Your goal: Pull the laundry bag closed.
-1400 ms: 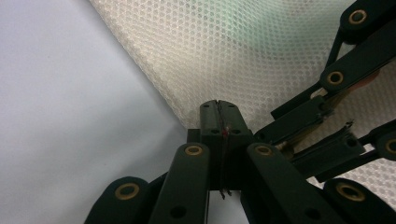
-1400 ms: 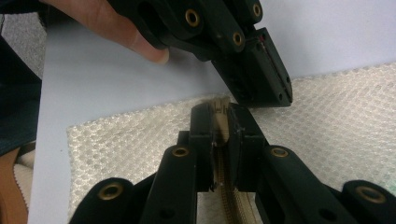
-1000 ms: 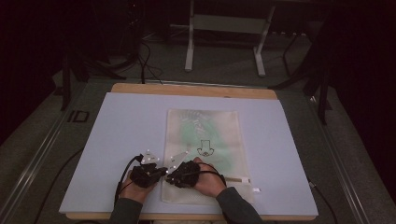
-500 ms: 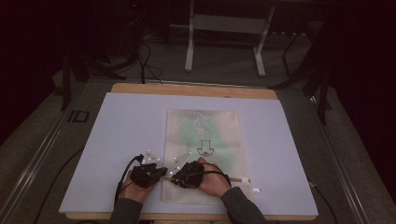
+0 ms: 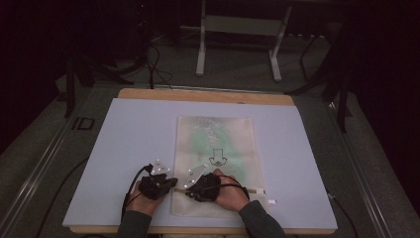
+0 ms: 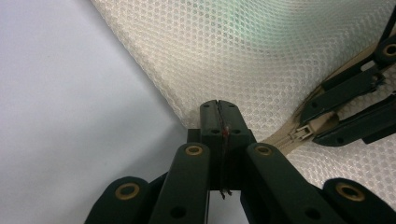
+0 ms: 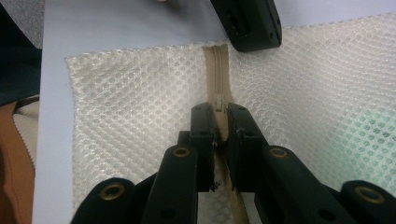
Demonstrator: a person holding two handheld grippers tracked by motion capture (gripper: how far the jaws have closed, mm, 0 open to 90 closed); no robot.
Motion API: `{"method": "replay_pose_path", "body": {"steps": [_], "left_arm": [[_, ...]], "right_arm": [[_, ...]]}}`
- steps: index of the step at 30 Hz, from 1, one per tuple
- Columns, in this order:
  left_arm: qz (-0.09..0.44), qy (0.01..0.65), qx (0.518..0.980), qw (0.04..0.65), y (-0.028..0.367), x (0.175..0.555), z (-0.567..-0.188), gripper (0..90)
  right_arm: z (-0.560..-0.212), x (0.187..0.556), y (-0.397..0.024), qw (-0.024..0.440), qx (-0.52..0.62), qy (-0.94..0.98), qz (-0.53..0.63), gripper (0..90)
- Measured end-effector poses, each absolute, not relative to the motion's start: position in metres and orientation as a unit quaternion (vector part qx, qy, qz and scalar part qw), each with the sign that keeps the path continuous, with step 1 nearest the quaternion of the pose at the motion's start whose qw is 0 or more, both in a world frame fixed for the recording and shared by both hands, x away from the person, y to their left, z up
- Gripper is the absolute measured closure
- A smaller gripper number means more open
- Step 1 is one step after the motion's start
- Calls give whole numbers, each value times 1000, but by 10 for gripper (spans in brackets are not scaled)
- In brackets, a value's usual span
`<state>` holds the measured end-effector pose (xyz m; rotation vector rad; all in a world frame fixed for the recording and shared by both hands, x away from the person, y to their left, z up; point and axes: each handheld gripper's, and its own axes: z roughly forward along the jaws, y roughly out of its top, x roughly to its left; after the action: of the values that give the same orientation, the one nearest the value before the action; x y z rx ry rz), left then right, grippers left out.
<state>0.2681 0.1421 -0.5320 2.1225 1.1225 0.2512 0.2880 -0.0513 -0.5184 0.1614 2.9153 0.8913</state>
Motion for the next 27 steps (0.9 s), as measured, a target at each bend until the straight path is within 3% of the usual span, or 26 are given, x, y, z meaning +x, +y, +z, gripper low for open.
{"method": "replay_pose_path", "body": {"steps": [27], "left_arm": [[110, 433, 826, 343, 138, 266, -530, 897]], "right_arm": [[-515, 285, -72, 55, 51, 959, 273, 823]]}}
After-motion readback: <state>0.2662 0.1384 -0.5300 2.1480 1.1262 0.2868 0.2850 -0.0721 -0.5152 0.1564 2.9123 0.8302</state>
